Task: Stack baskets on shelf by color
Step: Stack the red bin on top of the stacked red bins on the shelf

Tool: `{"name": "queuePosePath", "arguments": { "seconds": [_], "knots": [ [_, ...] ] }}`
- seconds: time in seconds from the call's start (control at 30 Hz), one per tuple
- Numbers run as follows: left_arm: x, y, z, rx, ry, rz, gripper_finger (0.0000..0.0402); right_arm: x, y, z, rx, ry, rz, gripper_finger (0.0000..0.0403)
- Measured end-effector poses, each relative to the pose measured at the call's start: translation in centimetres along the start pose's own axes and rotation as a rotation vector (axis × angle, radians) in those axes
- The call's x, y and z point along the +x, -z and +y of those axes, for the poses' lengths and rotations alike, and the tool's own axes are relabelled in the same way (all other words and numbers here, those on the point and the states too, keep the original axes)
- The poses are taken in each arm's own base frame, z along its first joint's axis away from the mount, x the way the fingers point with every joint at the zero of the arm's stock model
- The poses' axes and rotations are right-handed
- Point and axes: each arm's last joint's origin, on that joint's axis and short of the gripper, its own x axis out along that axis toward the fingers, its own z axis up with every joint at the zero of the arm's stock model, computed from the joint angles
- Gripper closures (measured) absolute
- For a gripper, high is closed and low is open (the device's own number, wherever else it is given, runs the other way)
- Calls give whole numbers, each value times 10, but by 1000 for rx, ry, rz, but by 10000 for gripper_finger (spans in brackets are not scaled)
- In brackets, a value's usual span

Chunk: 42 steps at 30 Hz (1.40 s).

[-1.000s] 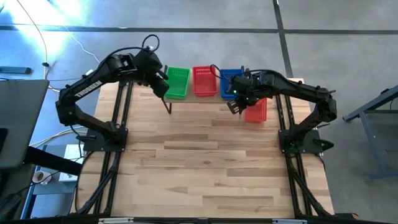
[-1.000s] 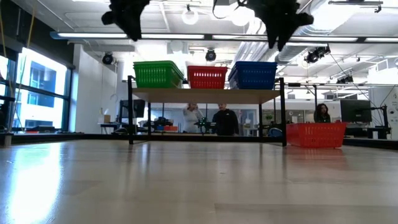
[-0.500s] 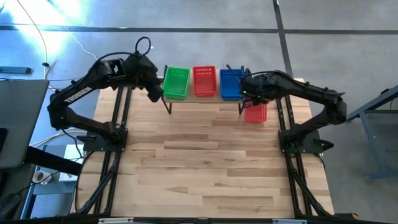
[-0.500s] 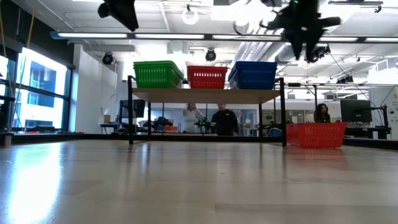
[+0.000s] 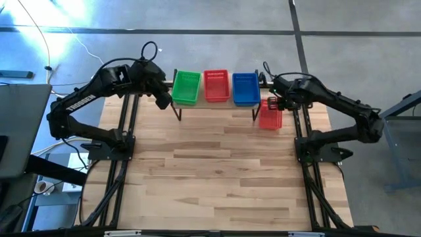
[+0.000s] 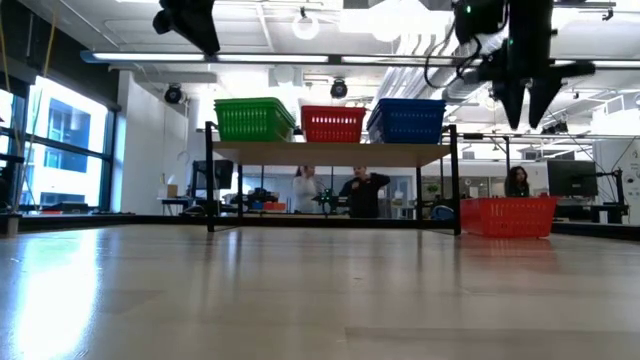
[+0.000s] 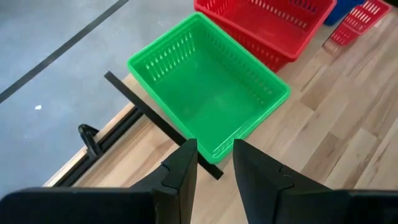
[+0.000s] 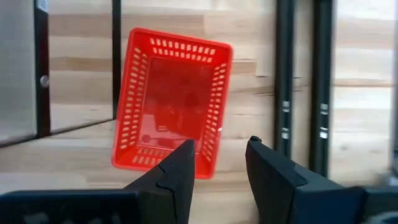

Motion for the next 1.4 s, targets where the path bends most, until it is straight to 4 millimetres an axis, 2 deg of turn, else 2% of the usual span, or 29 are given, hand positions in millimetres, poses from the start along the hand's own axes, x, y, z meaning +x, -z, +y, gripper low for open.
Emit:
{"name": "queuePosePath", "arguments": {
  "seconds": [0.27,0.53,1.03,1.4],
  "knots": [
    [0,-4,-1,-8,7,-37,308,49,-14,-10,71,-95,77,274],
    [0,-4,-1,-8,7,-34,308,79,-13,-20,131,-98,102,274],
    [1,-4,-1,-17,7,-33,308,118,5,-26,174,-84,117,274],
    [1,-4,-1,-26,7,-33,308,130,10,-26,192,-81,119,301]
  ]
}}
